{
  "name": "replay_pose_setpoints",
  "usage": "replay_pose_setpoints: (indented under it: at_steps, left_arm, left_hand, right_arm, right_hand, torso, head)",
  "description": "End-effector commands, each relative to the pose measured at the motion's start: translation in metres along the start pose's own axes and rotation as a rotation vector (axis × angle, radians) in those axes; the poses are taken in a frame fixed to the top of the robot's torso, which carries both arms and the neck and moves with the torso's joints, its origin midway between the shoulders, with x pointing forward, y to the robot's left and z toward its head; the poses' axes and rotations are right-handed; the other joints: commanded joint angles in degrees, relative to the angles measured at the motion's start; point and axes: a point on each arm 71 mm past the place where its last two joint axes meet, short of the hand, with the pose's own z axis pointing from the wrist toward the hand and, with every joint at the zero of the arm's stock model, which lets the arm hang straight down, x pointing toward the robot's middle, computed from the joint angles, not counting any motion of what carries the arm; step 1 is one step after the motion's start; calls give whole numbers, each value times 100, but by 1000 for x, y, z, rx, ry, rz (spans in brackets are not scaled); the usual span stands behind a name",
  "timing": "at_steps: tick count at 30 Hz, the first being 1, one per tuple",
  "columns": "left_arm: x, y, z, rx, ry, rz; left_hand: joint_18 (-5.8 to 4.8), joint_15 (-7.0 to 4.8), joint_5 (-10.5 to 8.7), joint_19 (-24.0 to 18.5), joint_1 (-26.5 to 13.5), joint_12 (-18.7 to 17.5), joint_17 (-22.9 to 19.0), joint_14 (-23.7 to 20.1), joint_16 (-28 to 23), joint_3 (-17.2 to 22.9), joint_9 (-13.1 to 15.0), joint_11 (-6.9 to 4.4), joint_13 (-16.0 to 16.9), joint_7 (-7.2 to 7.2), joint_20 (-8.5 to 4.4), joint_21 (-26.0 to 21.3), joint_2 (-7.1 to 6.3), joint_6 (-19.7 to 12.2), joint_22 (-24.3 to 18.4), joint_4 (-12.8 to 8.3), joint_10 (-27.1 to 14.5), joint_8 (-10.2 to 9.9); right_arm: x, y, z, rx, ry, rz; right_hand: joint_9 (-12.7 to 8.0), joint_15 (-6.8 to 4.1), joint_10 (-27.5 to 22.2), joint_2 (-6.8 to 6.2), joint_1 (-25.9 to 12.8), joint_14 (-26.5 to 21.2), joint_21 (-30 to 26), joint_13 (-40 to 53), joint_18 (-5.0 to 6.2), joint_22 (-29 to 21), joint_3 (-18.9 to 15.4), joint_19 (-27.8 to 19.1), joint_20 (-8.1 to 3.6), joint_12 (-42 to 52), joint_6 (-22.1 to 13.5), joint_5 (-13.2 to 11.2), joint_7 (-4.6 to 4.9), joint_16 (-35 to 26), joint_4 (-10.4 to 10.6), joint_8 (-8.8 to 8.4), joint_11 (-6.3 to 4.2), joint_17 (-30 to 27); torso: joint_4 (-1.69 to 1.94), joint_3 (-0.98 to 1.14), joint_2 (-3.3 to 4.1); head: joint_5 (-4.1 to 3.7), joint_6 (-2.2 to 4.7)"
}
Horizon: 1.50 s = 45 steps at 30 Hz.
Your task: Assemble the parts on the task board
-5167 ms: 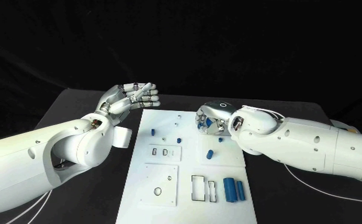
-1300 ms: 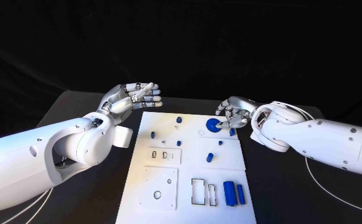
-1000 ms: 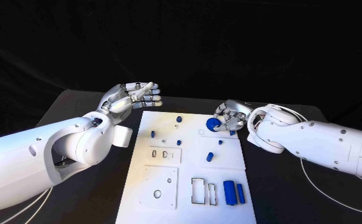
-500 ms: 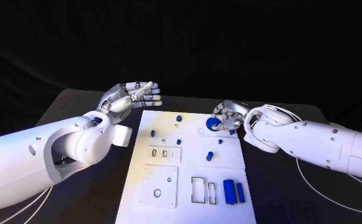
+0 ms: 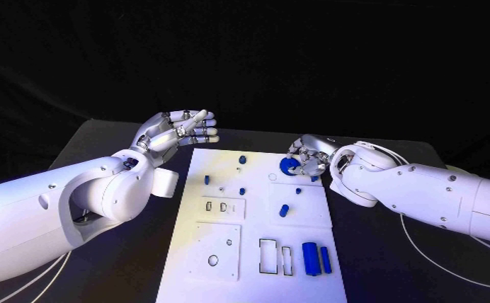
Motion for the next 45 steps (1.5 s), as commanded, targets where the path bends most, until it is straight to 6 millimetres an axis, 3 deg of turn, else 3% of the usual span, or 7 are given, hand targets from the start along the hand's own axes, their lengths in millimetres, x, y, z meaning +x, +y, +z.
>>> replay_pose_setpoints:
  at_steps: [1,12,21,24,36,45]
  left_arm:
    - [2,-1,0,4,18,-11]
    - [1,-1,0,4,18,-11]
    - [2,0,1,2,20,-12]
    - [2,0,1,2,22,-13]
    - [3,0,3,0,22,-13]
    - [5,0,3,0,24,-14]
  left_hand:
    - [78,20,-28,22,-26,-30,5,-33,-24,-24,-7,23,2,150,7,-29,-13,-42,-5,22,19,-19]
    - [78,20,-28,22,-26,-30,5,-33,-24,-24,-7,23,2,150,7,-29,-13,-42,-5,22,19,-19]
    - [78,21,-29,24,-28,-38,11,-34,-30,-27,-7,23,3,149,8,-33,-8,-41,-10,21,21,-21]
    - [78,21,-29,24,-28,-38,11,-34,-30,-27,-7,23,3,149,8,-33,-8,-41,-10,21,21,-21]
    - [78,21,-29,24,-28,-38,11,-34,-30,-27,-7,23,3,149,8,-33,-8,-41,-10,21,21,-21]
    - [78,21,-29,24,-29,-43,15,-35,-34,-30,-7,23,3,150,8,-36,-8,-42,-14,19,22,-23]
  right_arm:
    - [4,1,-2,-21,1,-39]
    - [-2,17,-6,-111,-142,-77]
    - [-2,54,-12,-211,-217,-136]
    - [0,65,-12,-232,-226,-141]
    - [16,107,1,-304,-206,-144]
    - [35,122,12,-316,-158,-140]
  right_hand:
    - [6,-12,88,-60,-26,413,37,66,-80,581,123,54,-13,69,102,26,-17,35,-28,52,-8,536]
    - [55,-89,455,-70,-191,447,242,506,-149,843,590,249,-78,437,423,226,-125,79,-148,236,-101,693]
    - [57,-101,492,-114,-303,454,329,548,-180,949,682,331,-95,470,429,139,-134,89,-175,246,-111,726]
    - [57,-101,498,-114,-306,455,345,556,-186,969,685,346,-95,476,430,138,-135,91,-176,246,-112,734]
    - [53,-105,507,-118,-348,456,374,561,-195,1004,728,373,-99,479,426,99,-137,92,-186,241,-114,737]
    - [47,-104,513,-130,-382,455,375,569,-196,1007,756,374,-100,483,409,61,-132,92,-198,227,-111,736]
  torso:
    - [-2,-3,-2]
    - [3,-3,1]
    - [13,-10,-2]
    - [21,-9,2]
    - [23,-20,13]
    - [19,-23,15]
  head:
    - [-1,7]
    - [8,46]
    - [-28,60]
    - [-5,64]
    - [14,74]
    - [57,57]
